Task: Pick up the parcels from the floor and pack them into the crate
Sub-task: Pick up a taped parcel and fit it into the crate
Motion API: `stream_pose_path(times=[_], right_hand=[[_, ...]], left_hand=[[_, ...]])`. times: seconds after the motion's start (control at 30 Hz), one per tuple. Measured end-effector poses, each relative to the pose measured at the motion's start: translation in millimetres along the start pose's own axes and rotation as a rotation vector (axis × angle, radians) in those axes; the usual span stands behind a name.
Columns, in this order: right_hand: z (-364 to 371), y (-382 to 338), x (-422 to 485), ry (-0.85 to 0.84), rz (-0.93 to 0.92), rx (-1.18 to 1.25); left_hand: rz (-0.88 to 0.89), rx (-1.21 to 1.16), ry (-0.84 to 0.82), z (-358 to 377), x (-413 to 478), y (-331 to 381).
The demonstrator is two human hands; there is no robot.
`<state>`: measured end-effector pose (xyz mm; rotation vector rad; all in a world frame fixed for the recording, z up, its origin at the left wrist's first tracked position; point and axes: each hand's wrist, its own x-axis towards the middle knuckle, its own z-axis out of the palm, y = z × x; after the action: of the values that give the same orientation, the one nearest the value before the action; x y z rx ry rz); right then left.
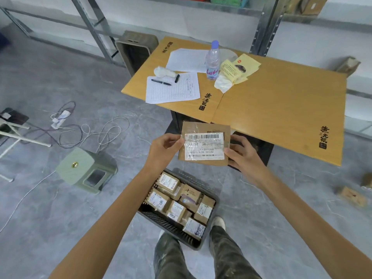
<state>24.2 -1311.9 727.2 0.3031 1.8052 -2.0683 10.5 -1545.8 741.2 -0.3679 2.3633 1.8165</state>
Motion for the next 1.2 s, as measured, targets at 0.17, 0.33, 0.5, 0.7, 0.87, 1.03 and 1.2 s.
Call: stream_pose_path(times=[0.17, 0.33, 0.5, 0.7, 0.87, 1.03, 1.2], right_hand=[[41.2, 22.8, -7.4, 0.136, 0.000, 0.012], [85.9, 61.8, -9.7, 0.243, 0.053, 0.014], [110.3, 116.1, 7.2, 0.302, 0.131, 0.058], [103.4, 231.1, 66.9, 0.363, 0.269, 0.124], [83.1, 365.0, 125.0, 0.388, 0.428, 0.208], [63.2, 492.4, 151.9, 0.449, 0.569, 0.187], [36.2, 596.5, 150.5, 0.519, 0.718, 0.202]], left_hand=[[-0.009, 0.015, -0.143, -34.6, 16.9, -20.7], [-0.028, 0.084, -0.279, -69.5, 32.4, -57.8], [-0.094, 0.149, -0.351, -79.1, 53.7, -112.9], [-0.124, 0.158, -0.435, -50.3, 96.2, -225.6], [-0.193, 0.236, -0.521, -18.0, 133.9, -361.9], [-0.210, 0.540, -0.627, 10.8, 142.1, -506.8], [-0.032, 1.172, -0.887, 47.1, 125.3, -637.7]])
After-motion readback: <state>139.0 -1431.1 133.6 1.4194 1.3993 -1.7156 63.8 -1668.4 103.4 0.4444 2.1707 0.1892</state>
